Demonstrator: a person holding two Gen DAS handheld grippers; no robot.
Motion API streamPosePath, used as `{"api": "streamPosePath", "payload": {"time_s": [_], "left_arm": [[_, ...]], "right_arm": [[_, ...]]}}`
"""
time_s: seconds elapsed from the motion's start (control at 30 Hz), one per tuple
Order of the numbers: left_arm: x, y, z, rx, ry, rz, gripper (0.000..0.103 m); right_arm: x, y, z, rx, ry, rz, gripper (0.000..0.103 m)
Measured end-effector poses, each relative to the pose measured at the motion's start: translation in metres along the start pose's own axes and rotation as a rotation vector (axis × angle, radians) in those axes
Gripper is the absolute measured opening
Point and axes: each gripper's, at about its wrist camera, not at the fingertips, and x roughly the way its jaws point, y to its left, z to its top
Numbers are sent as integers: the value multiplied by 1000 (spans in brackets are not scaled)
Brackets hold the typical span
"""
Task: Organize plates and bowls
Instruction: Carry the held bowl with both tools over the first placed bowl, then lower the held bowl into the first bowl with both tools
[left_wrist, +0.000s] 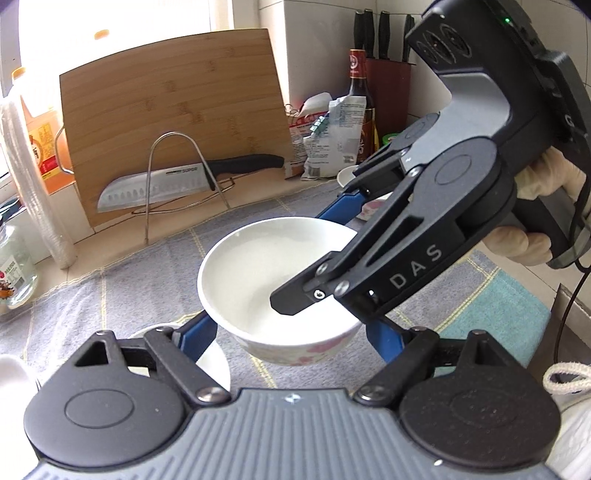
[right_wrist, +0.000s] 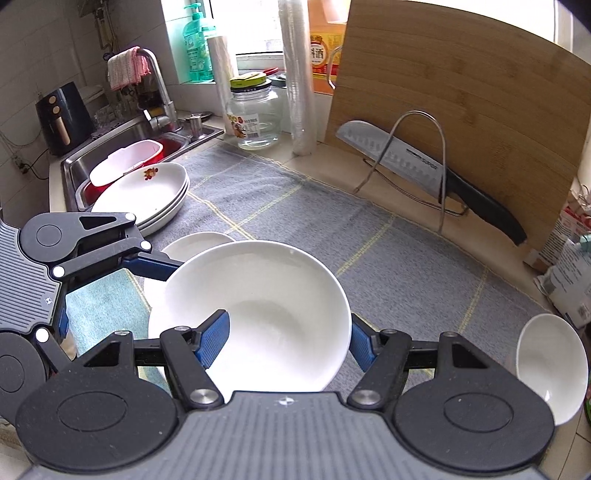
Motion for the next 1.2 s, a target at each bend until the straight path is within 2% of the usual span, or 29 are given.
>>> {"api": "streamPosePath", "payload": {"time_s": [0.23,0.67,1.2], "left_arm": [[-15,24,-13,-29,3,40,87],[-25,60,-25,-51,9,61,87],[-13,82,-42,-86,77,58,87]], "right_arm": [[18,24,19,-34,-3,25,73],[44,49,40,-60,1,37,73],[78,58,46,-53,55,69,73]]}}
